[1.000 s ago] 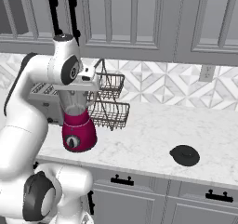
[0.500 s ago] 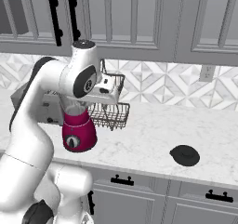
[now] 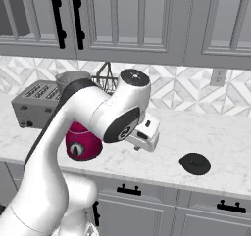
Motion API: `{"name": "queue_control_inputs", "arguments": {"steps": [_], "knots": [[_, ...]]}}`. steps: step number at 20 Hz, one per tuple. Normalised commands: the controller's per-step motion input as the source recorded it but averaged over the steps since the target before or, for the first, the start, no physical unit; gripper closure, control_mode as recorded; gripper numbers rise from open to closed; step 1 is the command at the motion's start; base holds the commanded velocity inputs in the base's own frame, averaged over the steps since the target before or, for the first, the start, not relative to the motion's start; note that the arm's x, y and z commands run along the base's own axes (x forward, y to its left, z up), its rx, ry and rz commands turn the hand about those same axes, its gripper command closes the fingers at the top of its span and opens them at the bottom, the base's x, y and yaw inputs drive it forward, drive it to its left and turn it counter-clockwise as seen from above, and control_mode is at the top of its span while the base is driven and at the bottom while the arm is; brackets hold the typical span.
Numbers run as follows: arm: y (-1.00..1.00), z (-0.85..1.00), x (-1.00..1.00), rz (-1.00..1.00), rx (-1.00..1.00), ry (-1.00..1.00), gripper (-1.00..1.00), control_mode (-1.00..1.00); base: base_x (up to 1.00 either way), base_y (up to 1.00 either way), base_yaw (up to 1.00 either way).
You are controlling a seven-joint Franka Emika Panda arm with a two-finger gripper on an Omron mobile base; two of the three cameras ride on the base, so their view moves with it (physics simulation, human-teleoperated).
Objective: Close the lid blender by securely placing the lid on top.
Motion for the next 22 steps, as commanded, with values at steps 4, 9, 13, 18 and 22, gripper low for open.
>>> {"name": "queue_control_inputs", "arguments": {"steps": [4, 9, 13, 18, 22], "knots": [[-1.00, -0.21, -0.68, -0.32, 0.17, 0.17, -1.00, -1.00, 0.00, 0.00, 0.00], [-0.80, -0.13, -0.20, -0.40, 0.02, 0.30, -1.00, -1.00, 0.00, 0.00, 0.00], [-0.15, -0.03, 0.00, -0.18, 0.00, 0.15, -1.00, -1.00, 0.00, 0.00, 0.00], [-0.08, -0.17, 0.16, -0.04, 0.00, 0.01, -1.00, -1.00, 0.00, 0.00, 0.00], [-0.29, -0.26, 0.19, -0.01, 0.08, 0.00, -1.00, -1.00, 0.00, 0.00, 0.00]]}}
